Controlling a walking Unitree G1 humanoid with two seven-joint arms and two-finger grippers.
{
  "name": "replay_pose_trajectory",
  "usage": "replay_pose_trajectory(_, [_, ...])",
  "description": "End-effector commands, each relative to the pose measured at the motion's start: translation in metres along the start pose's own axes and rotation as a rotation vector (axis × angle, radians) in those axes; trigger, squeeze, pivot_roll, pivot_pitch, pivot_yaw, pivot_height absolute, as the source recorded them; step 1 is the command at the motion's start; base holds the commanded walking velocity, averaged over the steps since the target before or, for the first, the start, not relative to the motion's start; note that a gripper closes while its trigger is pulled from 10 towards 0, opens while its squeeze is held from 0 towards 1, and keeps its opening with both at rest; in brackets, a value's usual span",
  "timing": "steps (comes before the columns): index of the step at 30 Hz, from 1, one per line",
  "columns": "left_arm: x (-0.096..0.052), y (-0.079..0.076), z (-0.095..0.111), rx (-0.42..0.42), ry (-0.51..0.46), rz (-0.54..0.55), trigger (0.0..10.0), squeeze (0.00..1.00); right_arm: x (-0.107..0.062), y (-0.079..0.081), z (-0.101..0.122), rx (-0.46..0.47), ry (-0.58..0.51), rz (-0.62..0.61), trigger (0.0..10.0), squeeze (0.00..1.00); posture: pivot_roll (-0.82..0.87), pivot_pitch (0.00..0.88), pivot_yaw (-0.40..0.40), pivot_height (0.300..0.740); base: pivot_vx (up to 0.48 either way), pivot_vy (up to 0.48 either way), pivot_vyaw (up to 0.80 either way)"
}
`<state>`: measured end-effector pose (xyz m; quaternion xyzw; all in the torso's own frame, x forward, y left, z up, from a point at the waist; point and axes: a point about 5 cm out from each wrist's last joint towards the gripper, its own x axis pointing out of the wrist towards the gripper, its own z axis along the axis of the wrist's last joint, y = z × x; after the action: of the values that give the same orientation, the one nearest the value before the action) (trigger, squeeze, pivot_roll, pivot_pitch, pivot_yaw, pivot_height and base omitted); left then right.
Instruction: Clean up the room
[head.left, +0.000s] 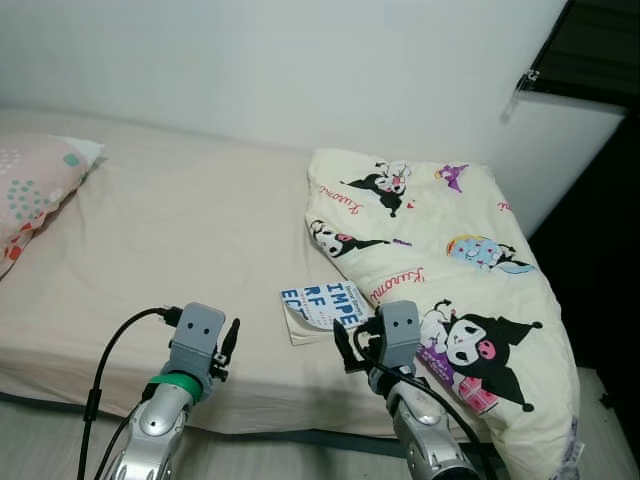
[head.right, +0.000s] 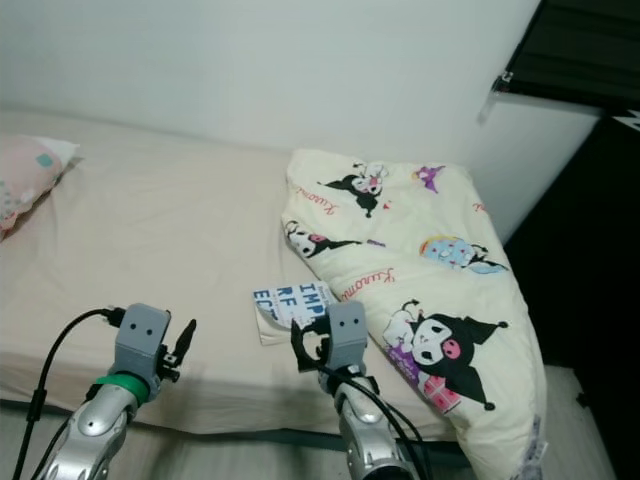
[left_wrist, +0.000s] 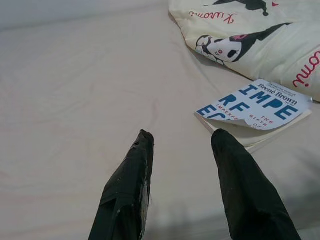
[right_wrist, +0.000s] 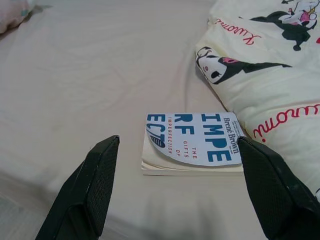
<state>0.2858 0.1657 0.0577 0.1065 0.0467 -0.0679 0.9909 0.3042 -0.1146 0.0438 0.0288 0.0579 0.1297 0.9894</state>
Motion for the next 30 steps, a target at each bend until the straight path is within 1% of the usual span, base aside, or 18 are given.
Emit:
replay_pose_trajectory(1, [-0.0023,-0.0010,-0.0061,-0.002,0.030,-0.004,10.0,0.00,-0.0022,-0.0011,-0.0036,0.006,0.017,-0.009,10.0,0.00,0.04,0.028,-0.051,0.695,0.000,0.000,0.00])
replay_pose_trajectory(12, [-0.0023,0.0000,-0.0047,0.001,0.028,0.000,10.0,0.00,-0.0038,-0.0027,-0.0062,0.005,0.028,-0.014,10.0,0.00,0.04,0.032,-0.050,0.665,0.000,0.000,0.00])
replay_pose_trajectory(19, [-0.0024,0.0014,-0.0040,0.022,0.026,-0.004,10.0,0.00,-0.0049,-0.0030,-0.0075,0.007,0.032,-0.018,10.0,0.00,0.04,0.040,-0.048,0.645,0.000,0.000,0.00])
replay_pose_trajectory(21, [-0.0024,0.0021,-0.0037,0.028,0.025,-0.004,10.0,0.00,-0.0054,-0.0030,-0.0079,0.009,0.032,-0.018,10.0,0.00,0.04,0.045,-0.049,0.630,0.000,0.000,0.00])
replay_pose_trajectory(30, [-0.0034,0.0017,-0.0045,0.036,0.028,-0.006,10.0,0.00,-0.0065,-0.0033,-0.0086,0.009,0.035,-0.018,10.0,0.00,0.04,0.056,-0.053,0.600,0.000,0.000,0.00])
